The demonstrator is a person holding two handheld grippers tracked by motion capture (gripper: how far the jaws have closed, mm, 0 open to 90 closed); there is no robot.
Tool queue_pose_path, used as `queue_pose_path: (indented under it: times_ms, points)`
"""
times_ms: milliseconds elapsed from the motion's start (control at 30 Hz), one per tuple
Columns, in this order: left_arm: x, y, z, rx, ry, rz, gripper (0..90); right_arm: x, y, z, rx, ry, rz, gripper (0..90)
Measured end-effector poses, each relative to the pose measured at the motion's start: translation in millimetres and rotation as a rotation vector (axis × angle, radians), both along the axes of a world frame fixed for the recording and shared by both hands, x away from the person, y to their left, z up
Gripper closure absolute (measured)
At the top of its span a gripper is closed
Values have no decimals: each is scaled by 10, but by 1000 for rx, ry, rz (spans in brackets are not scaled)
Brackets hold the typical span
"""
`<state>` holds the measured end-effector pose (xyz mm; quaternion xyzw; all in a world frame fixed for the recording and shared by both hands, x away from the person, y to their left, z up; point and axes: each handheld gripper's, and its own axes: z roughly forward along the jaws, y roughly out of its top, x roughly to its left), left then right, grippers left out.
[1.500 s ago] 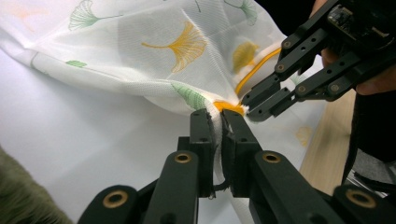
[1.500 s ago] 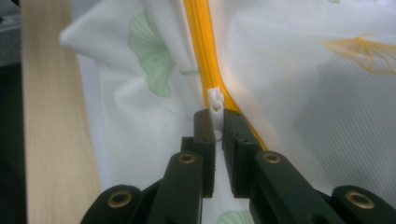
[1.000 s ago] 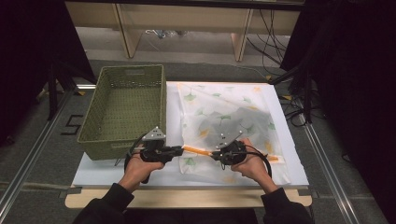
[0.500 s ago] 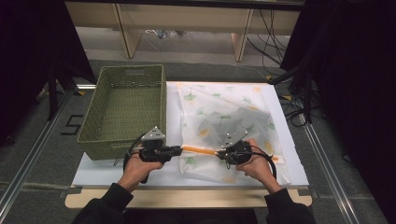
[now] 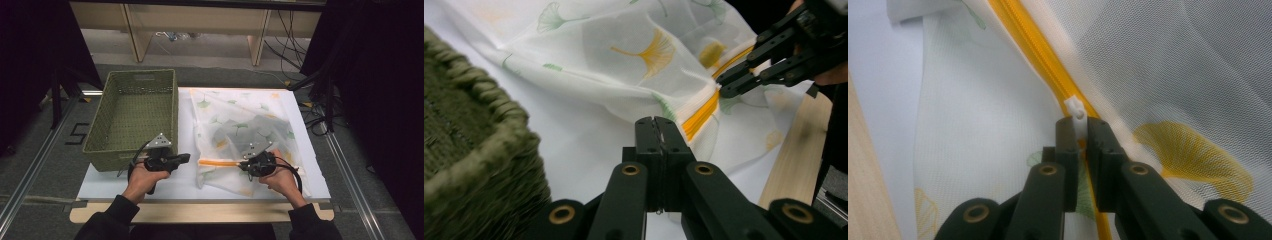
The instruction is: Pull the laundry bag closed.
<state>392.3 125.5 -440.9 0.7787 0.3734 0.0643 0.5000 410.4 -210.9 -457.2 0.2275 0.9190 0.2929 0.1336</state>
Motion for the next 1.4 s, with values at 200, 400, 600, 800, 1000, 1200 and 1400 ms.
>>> queue_pose_path:
  times_ms: [200, 400, 600, 800, 1000, 1200, 1400]
  points:
    - [-7, -107, -109, 15, 86, -28, 704, -6, 20, -5, -17, -9, 14, 853]
    - [-10, -161, -113, -44, 134, -26, 547, -3, 18, 3, -14, -25, 22, 853]
    - [52, -346, -223, 3, 163, -20, 468, -16, 35, 19, -11, -17, 13, 853]
    - [36, -437, -232, -6, 125, -41, 838, -12, 32, 14, -18, -21, 29, 853]
    - [17, -349, -173, -3, 110, -32, 854, -43, 73, 48, -9, -30, 35, 853]
    - [19, -277, -147, 8, 100, -21, 855, -50, 34, 62, -11, -32, 14, 853]
    - [18, -277, -141, 9, 98, -14, 855, -68, -67, 56, -22, -27, -7, 854]
